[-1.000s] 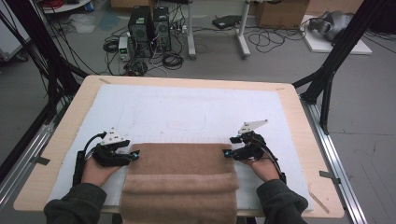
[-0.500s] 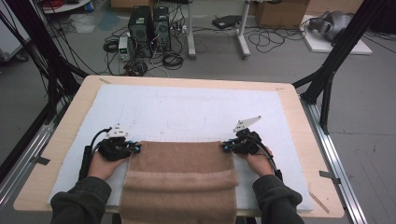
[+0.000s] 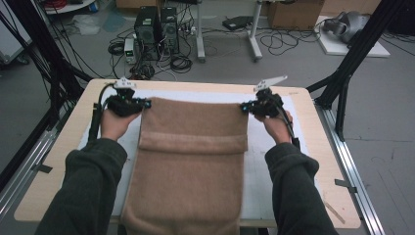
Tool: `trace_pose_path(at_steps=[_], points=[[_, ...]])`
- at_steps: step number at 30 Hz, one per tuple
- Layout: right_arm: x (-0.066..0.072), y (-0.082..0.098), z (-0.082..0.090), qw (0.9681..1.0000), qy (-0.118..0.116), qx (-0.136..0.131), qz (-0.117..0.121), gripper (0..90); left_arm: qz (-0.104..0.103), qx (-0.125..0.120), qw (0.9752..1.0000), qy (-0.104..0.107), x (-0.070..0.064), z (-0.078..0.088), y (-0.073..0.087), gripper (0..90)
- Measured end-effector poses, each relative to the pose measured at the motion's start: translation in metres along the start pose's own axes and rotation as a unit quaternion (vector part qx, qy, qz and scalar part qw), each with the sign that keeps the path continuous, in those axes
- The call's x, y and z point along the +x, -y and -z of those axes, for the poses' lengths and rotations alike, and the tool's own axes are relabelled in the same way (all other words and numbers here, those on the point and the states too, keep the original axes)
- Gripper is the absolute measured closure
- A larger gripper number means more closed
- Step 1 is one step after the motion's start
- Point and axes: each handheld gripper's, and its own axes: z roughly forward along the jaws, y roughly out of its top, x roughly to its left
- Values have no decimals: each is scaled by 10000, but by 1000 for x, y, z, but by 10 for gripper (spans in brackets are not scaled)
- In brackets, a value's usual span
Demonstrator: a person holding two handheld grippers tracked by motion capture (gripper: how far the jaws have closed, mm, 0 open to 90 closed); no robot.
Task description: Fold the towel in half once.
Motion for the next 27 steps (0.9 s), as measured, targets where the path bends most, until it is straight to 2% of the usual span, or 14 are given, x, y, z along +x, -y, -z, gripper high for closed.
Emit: trace_pose_path(at_steps=[2,3,4,6,9,15,16,17,18,19,20,23,25,27], points=[[-8,-16,8,9999,51,-119,-4,839,28,-119,9998,-138,5,2,-13,797],[-12,-20,8,9998,145,-133,-61,770,39,-79,9994,-337,6,1,-14,724],[-14,-20,6,9993,244,-183,-200,652,56,33,9992,-385,8,0,-11,638],[-19,-11,-1,9983,71,-174,-554,583,139,171,9992,-320,12,-2,-1,563],[-12,8,-12,9984,-35,11,-558,550,239,288,9990,-228,15,-2,25,524],[9,38,-23,9974,-387,260,-550,555,85,537,9984,140,0,-7,63,515],[13,41,-25,9968,-442,401,-524,555,51,586,9980,234,-3,-8,68,516],[18,44,-26,9971,-460,414,-447,558,18,609,9976,338,-9,-9,73,517],[23,50,-26,9970,-542,318,-457,565,-24,691,9968,405,-12,-10,74,520],[26,53,-27,9965,-602,358,-459,565,-125,866,9947,535,-16,-13,76,522],[30,58,-28,9958,-652,441,-458,565,-188,926,9938,585,-19,-15,76,523],[40,70,-30,9948,-782,490,-441,559,-391,922,9927,678,-30,-20,80,533],[47,78,-31,9945,-795,488,-475,551,-415,1046,9914,666,-32,-24,87,550],[49,85,-33,9946,-779,510,-450,552,-345,1093,9912,663,-31,-26,94,573]])
